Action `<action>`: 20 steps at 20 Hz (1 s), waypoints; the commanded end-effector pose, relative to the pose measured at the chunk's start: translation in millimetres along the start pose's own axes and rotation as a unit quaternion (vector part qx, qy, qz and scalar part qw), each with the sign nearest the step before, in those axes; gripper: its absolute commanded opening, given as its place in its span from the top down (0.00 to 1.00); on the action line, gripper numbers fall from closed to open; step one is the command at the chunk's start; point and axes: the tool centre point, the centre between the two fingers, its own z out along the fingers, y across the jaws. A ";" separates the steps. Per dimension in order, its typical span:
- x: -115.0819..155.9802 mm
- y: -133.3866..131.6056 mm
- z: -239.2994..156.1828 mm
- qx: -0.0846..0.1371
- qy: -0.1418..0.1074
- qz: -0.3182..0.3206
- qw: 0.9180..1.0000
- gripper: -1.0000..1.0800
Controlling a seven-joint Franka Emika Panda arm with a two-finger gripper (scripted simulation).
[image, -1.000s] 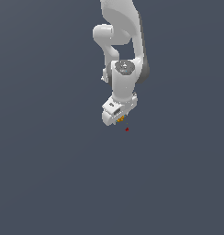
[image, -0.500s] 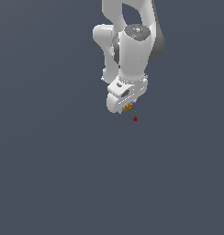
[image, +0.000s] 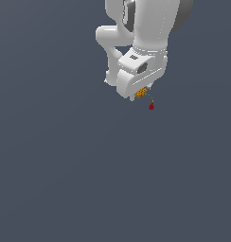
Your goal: Pick up the object and move it to a goal position.
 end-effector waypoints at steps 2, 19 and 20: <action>8.5 -2.8 -35.4 0.000 0.000 0.000 1.000 1.00; 41.5 -8.9 -151.4 0.000 0.000 0.001 1.000 1.00; 42.5 -9.0 -154.5 0.000 0.000 0.001 1.000 1.00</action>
